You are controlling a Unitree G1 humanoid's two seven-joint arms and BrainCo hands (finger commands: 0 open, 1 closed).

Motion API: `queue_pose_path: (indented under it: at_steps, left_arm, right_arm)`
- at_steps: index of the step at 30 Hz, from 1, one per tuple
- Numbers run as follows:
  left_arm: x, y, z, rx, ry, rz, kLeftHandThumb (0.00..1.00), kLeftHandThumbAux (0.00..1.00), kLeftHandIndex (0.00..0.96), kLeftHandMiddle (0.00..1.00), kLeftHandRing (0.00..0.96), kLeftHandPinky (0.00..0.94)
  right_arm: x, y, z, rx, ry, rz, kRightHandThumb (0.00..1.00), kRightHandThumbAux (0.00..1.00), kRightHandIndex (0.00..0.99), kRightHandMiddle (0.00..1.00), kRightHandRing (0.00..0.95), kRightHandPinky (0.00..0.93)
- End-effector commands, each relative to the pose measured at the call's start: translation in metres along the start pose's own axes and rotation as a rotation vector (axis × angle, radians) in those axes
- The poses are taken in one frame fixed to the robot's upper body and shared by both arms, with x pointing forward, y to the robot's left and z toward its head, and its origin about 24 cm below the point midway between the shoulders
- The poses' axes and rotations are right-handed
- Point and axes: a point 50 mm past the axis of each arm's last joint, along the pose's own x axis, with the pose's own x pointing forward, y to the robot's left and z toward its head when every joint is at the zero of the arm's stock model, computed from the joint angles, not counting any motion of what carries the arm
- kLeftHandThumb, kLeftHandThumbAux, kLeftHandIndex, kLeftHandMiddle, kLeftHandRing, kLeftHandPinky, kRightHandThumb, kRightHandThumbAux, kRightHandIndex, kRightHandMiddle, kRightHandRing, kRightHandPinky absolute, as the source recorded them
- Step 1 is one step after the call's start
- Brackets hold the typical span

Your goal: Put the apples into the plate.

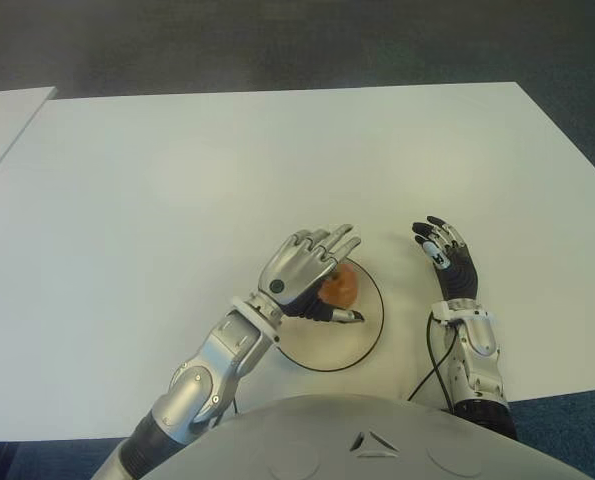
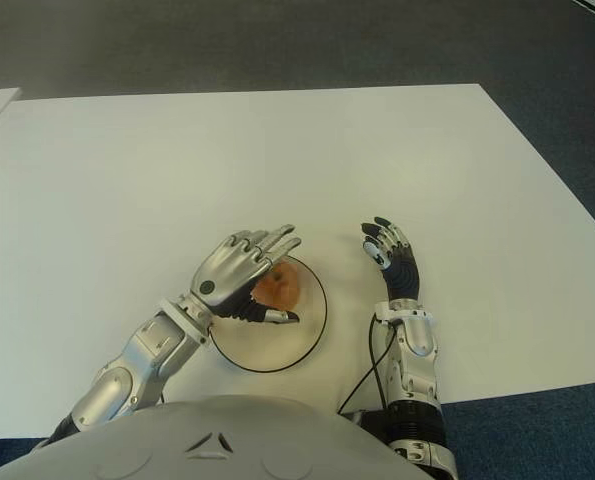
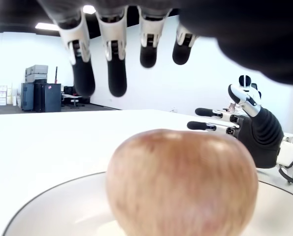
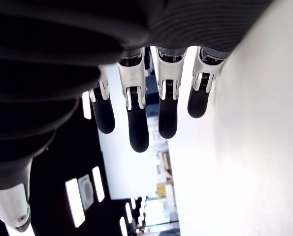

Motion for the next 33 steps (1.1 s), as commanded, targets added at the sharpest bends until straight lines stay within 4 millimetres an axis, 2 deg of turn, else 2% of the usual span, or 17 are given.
queue_pose_path:
  at_steps: [1, 10, 22, 25, 27, 33]
  left_arm:
    - [-0.002, -0.001, -0.003, 0.000, 0.018, -0.028, 0.080, 0.218, 0.000, 0.000, 0.000, 0.000]
    - [-0.001, 0.000, -0.003, 0.016, 0.011, -0.061, 0.090, 0.233, 0.000, 0.000, 0.000, 0.000]
    - [-0.002, 0.001, -0.009, -0.045, 0.064, -0.017, 0.108, 0.238, 0.000, 0.000, 0.000, 0.000]
    - [-0.003, 0.001, -0.016, -0.134, 0.152, 0.021, 0.120, 0.243, 0.000, 0.000, 0.000, 0.000]
    - [-0.008, 0.000, -0.028, -0.224, 0.233, 0.053, 0.127, 0.248, 0.000, 0.000, 0.000, 0.000]
    - [-0.024, -0.004, -0.057, -0.566, 0.420, 0.204, 0.114, 0.274, 0.000, 0.000, 0.000, 0.009]
  right_arm:
    - [-0.008, -0.001, -0.015, 0.037, 0.084, -0.018, 0.313, 0.620, 0.207, 0.336, 0.248, 0.207]
    - [-0.009, 0.000, -0.014, 0.038, 0.079, -0.020, 0.309, 0.608, 0.217, 0.335, 0.247, 0.206]
    - [-0.009, 0.001, -0.014, 0.041, 0.078, -0.022, 0.314, 0.603, 0.231, 0.337, 0.249, 0.211]
    - [-0.009, 0.001, -0.014, 0.046, 0.076, -0.027, 0.326, 0.605, 0.239, 0.337, 0.249, 0.209]
    - [-0.010, 0.001, -0.014, 0.049, 0.073, -0.028, 0.347, 0.607, 0.243, 0.340, 0.252, 0.212]
    - [-0.010, 0.004, -0.013, 0.055, 0.057, -0.015, 0.365, 0.608, 0.251, 0.335, 0.255, 0.216]
